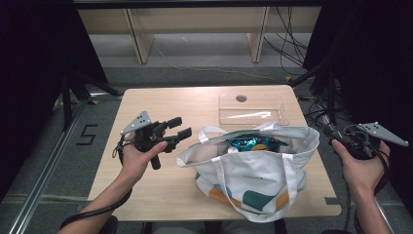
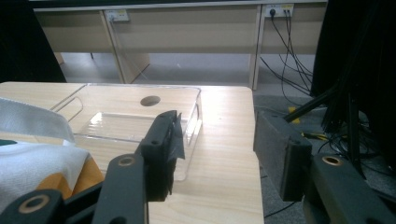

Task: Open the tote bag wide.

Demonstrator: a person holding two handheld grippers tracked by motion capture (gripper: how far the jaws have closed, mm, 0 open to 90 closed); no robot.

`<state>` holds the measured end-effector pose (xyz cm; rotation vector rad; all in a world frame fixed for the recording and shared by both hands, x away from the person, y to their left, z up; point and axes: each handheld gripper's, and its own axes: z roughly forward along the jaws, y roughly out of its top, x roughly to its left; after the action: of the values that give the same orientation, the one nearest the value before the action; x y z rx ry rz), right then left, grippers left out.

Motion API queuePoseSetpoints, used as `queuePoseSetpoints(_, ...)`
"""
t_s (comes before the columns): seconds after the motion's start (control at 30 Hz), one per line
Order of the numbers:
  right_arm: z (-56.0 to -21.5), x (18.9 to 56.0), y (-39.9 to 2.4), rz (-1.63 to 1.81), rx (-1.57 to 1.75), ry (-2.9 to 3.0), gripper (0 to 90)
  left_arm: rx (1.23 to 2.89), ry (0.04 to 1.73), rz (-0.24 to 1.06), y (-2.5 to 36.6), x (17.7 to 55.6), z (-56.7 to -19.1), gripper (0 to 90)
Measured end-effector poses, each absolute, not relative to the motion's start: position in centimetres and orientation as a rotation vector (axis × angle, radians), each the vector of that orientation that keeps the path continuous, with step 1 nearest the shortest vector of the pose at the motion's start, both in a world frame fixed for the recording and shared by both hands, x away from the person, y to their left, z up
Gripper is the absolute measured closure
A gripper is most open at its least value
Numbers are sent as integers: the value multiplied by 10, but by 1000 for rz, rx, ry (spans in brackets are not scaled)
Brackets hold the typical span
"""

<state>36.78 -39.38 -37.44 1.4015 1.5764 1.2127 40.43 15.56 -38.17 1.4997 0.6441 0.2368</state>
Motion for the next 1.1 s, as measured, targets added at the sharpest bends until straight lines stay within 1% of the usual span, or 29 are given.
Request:
queuePoseSetpoints(0.2,-374,368,-394,1215,1395,1572,506,1503,629,231,153,400,-379,347)
queuePoseSetpoints(0.3,-374,368,-393,1215,1389,1549,506,1516,586,225,149,393,-375,362)
queuePoseSetpoints(0.37,-373,368,-393,1204,1384,1573,506,1526,564,209,144,389,-373,389)
queuePoseSetpoints(0.4,-373,368,-392,1209,1392,1568,506,1538,527,199,141,387,-373,421)
queuePoseSetpoints(0.43,-373,368,-392,1209,1392,1568,506,1538,527,199,141,387,-373,455)
queuePoseSetpoints(0.47,-374,369,-392,1217,1372,1554,505,1556,499,188,137,385,-373,455)
queuePoseSetpoints(0.5,-373,369,-392,1217,1371,1558,505,1588,463,166,129,381,-373,481)
queuePoseSetpoints(0.53,-373,369,-392,1217,1371,1558,505,1588,463,166,129,381,-373,485)
queuePoseSetpoints(0.57,-372,369,-392,1214,1390,1579,505,1630,401,144,119,377,-372,486)
queuePoseSetpoints(0.67,-373,370,-393,1215,1384,1583,504,1674,350,121,107,372,-372,487)
queuePoseSetpoints(0.77,-375,371,-393,1216,1390,1590,502,1755,296,94,88,370,-379,448)
queuePoseSetpoints(0.93,-375,371,-393,1217,1392,1587,500,1835,267,99,78,369,-388,452)
queuePoseSetpoints(1.0,-375,371,-393,1213,1398,1581,499,1854,252,105,74,368,-390,487)
queuePoseSetpoints(1.03,-375,370,-392,1222,1416,1577,499,1875,231,129,73,369,-391,505)
queuePoseSetpoints(1.07,-376,371,-394,1209,1389,1593,496,1882,226,139,72,369,-391,588)
queuePoseSetpoints(1.1,-376,371,-394,1209,1389,1593,496,1899,210,154,71,369,-392,588)
